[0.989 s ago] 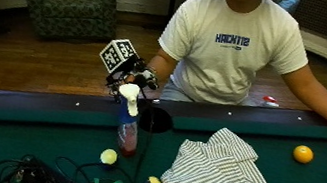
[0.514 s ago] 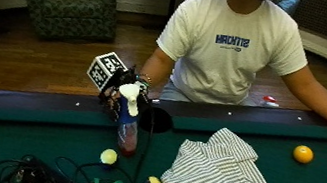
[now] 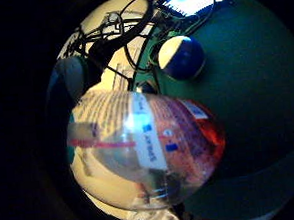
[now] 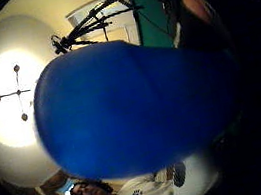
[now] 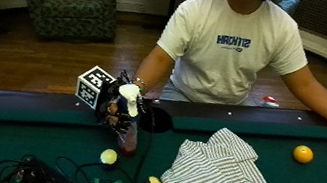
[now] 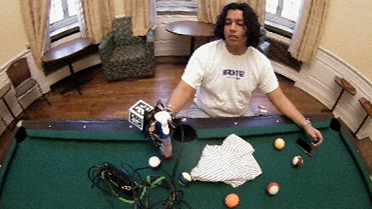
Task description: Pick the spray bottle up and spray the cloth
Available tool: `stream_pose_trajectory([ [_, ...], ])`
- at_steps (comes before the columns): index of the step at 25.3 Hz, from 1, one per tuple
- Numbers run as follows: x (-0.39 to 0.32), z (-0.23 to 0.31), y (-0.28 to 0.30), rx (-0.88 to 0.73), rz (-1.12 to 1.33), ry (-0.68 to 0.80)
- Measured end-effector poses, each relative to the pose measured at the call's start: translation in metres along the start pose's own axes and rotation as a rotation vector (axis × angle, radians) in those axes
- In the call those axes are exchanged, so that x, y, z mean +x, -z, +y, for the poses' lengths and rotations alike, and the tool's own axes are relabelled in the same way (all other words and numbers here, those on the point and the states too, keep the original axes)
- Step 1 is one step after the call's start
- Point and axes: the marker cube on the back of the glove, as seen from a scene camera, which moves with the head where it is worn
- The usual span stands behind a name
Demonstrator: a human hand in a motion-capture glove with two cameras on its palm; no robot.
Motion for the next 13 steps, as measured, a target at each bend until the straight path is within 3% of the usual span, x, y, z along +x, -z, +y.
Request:
stream_pose_trajectory([
  [7, -0.014, -0.013, -0.013, 0.041, 0.020, 0.076],
  [13, -0.017, -0.026, -0.025, 0.233, 0.047, 0.129],
])
